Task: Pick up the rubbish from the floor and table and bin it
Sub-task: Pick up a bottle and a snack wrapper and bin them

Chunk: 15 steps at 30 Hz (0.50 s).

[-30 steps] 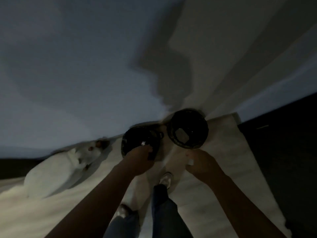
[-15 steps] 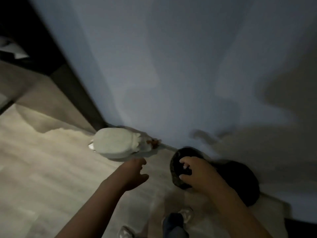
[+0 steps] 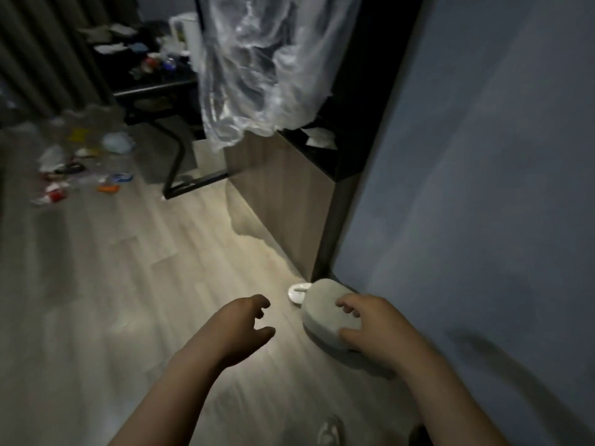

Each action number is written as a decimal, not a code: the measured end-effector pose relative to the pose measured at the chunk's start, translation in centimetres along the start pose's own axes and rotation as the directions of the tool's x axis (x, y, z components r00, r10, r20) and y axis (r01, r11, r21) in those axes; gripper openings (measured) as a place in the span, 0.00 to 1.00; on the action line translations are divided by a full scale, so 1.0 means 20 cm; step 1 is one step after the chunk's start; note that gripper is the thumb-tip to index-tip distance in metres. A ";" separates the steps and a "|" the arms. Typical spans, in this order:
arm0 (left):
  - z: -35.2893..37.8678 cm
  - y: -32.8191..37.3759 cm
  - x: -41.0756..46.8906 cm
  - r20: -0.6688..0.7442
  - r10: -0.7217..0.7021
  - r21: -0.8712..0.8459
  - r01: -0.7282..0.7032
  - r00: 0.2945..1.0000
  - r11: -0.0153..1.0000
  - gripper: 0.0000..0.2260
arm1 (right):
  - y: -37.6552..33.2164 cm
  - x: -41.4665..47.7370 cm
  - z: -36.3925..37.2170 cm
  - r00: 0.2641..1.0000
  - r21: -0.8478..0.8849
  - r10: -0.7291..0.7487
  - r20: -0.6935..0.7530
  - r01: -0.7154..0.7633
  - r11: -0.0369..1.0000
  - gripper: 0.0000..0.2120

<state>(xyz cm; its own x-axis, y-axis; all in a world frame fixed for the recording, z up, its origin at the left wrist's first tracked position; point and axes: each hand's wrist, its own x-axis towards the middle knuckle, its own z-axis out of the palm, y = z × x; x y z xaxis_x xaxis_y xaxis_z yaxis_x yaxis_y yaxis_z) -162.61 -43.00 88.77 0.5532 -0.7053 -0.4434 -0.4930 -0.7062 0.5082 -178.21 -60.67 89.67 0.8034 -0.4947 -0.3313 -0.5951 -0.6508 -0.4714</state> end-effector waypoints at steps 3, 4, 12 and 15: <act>-0.12 -0.16 0.02 -0.056 -0.079 -0.044 0.077 0.995 0.996 0.22 | -0.19 0.21 0.03 0.993 -0.041 -0.117 0.035 0.118 0.992 0.22; -0.16 -0.21 0.04 -0.068 -0.107 -0.055 0.103 0.992 0.993 0.22 | -0.25 0.28 0.04 0.987 -0.049 -0.147 0.056 0.150 0.987 0.22; -0.55 -0.48 0.22 -0.184 -0.328 -0.165 0.300 0.926 0.940 0.21 | -0.70 0.90 0.02 0.917 -0.095 -0.346 0.200 0.370 0.924 0.23; -0.69 -0.57 0.29 -0.221 -0.401 -0.200 0.361 0.889 0.911 0.22 | -0.86 1.12 -0.02 0.884 -0.104 -0.408 0.226 0.439 0.892 0.23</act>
<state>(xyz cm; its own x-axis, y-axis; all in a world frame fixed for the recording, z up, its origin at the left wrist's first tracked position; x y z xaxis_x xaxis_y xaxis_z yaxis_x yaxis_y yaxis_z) -144.53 -38.21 90.54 0.8377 -0.3301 -0.4350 -0.1149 -0.8853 0.4505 -150.01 -60.66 90.67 0.9575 -0.0412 -0.2854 -0.1803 -0.8581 -0.4808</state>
